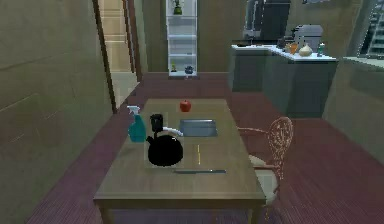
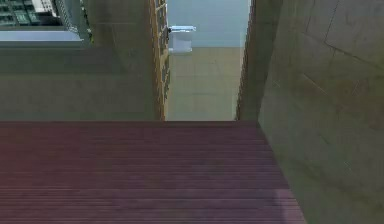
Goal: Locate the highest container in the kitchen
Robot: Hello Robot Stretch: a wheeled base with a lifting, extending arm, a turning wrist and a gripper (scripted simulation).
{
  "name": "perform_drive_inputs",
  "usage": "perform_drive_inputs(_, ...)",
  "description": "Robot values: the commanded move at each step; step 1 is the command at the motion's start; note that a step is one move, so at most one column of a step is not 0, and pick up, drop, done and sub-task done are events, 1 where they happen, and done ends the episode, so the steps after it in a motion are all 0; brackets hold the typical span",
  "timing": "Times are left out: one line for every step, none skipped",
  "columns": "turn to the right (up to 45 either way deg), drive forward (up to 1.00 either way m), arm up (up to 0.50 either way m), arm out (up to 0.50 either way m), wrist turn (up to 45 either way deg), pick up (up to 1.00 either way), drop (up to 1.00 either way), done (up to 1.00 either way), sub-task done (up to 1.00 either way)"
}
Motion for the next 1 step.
perform_drive_inputs(0.0,0.05,0.0,0.0,0.0,0.0,0.0,0.0,0.0)
